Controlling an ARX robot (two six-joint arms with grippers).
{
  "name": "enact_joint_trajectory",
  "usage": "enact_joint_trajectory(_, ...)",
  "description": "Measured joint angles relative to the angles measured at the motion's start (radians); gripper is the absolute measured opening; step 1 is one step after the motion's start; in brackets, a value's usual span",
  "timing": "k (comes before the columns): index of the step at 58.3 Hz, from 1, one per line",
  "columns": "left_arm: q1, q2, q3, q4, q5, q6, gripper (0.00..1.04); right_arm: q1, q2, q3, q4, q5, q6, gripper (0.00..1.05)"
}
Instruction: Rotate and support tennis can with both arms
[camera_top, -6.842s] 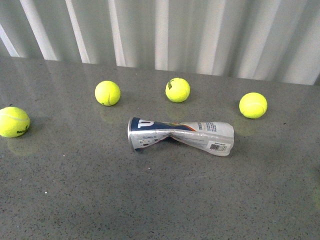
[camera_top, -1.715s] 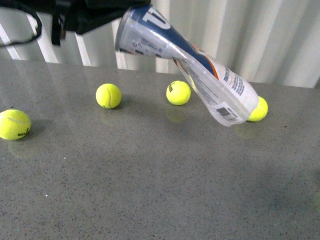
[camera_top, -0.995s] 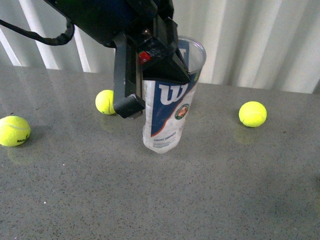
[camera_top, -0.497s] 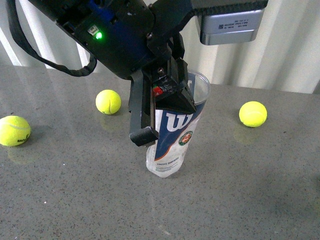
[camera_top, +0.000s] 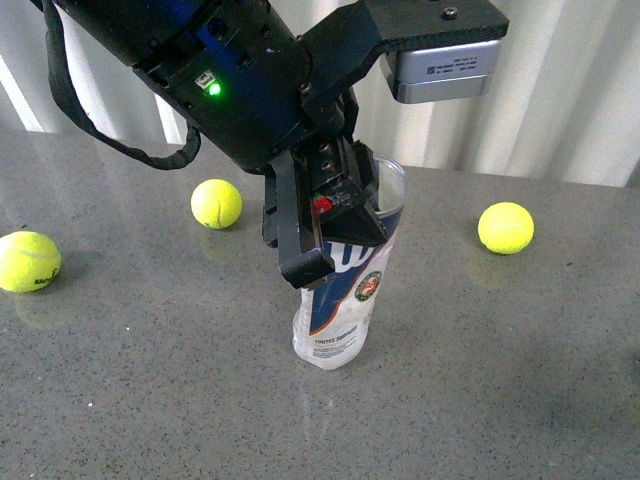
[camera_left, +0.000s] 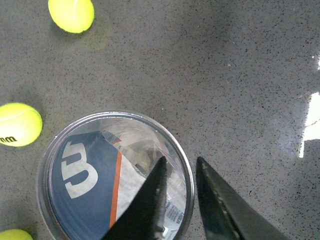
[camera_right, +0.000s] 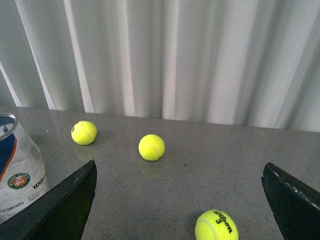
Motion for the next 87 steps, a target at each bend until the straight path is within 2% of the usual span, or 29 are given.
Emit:
enact_joint_trajectory(24, 0.031, 0.006, 0.016, 0.044, -0.004, -0.06, 0.95, 0.0, 0.0, 0.0, 0.0, 0.0, 0.0, 0.98)
enact_joint_trajectory(27, 0.035, 0.0, 0.016, 0.058, 0.0, -0.069, 1.0, 0.0, 0.0, 0.0, 0.0, 0.0, 0.0, 0.98)
enact_joint_trajectory(36, 0.072, -0.122, -0.036, 0.227, 0.009, -0.193, 0.98, 0.0, 0.0, 0.0, 0.0, 0.0, 0.0, 0.98)
enact_joint_trajectory(39, 0.095, -0.177, -0.073, 0.33, -0.023, -0.254, 0.98, 0.0, 0.0, 0.0, 0.0, 0.0, 0.0, 0.98)
enact_joint_trajectory(45, 0.163, -0.288, -0.156, 0.608, -0.191, -0.456, 0.98, 0.0, 0.0, 0.0, 0.0, 0.0, 0.0, 0.98)
enact_joint_trajectory(49, 0.245, -0.411, -0.243, 0.755, -0.213, -0.638, 0.98, 0.0, 0.0, 0.0, 0.0, 0.0, 0.0, 0.98)
enact_joint_trajectory(53, 0.326, -0.537, -0.328, 0.777, -0.214, -0.797, 0.98, 0.0, 0.0, 0.0, 0.0, 0.0, 0.0, 0.98)
enact_joint_trajectory(60, 0.503, -0.722, -0.472, 0.718, -0.141, -1.011, 0.98, 0.0, 0.0, 0.0, 0.0, 0.0, 0.0, 0.98)
enact_joint_trajectory(76, 0.905, -0.872, -0.635, 0.626, 0.102, -1.136, 0.98, 0.0, 0.0, 0.0, 0.0, 0.0, 0.0, 0.98)
enact_joint_trajectory(80, 0.984, -0.897, -0.707, 0.72, 0.122, -1.092, 0.89, 0.0, 0.0, 0.0, 0.0, 0.0, 0.0, 0.98)
enact_joint_trajectory(82, 1.003, -0.93, -0.784, 0.807, 0.126, -1.041, 0.8, 0.0, 0.0, 0.0, 0.0, 0.0, 0.0, 0.98)
enact_joint_trajectory(87, 0.963, -1.014, -0.918, 0.856, 0.075, -0.989, 0.62, 0.0, 0.0, 0.0, 0.0, 0.0, 0.0, 0.98)
